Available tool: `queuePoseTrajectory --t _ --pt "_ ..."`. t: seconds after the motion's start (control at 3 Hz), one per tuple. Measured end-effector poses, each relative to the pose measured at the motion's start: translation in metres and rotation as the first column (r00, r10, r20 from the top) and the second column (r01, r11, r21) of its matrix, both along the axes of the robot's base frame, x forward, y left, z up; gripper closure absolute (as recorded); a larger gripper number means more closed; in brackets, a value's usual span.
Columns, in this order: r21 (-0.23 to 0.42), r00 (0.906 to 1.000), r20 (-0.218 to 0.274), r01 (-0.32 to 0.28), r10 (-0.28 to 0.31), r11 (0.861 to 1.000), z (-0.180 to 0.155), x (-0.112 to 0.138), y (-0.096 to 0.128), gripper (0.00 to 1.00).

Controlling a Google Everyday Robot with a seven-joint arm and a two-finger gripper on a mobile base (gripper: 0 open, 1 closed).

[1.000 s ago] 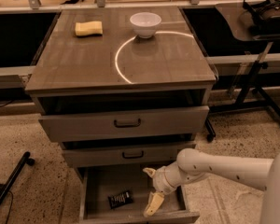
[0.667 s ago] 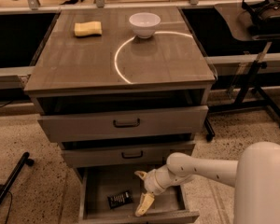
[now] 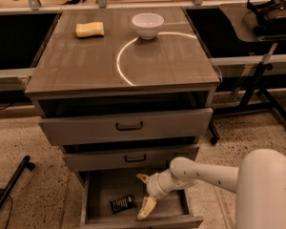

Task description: Pick rxbar chocolate from bottom drawer and place on counter

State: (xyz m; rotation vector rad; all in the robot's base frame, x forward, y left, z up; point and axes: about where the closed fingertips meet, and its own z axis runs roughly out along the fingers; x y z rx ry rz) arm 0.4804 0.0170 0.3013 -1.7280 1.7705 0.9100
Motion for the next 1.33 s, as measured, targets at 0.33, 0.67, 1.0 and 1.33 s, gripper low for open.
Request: queuePoseTrajectory --t 0.33,0.67,1.0,1.33 --pt "0.047 0.9987 0.047 -0.025 0.023 0.999 -0.025 0.02 0.012 0.0" --pt "0.083 0.9953 0.09 -0.042 0.035 0.996 -0.047 0.037 0.024 0.0" --pt "0.094 0.9924 0.119 -0.041 0.03 0.995 -0.071 0.049 0.036 0.0" --pt "0.087 0.9901 0.138 -0.037 0.025 0.996 -0.093 0.056 0.047 0.0"
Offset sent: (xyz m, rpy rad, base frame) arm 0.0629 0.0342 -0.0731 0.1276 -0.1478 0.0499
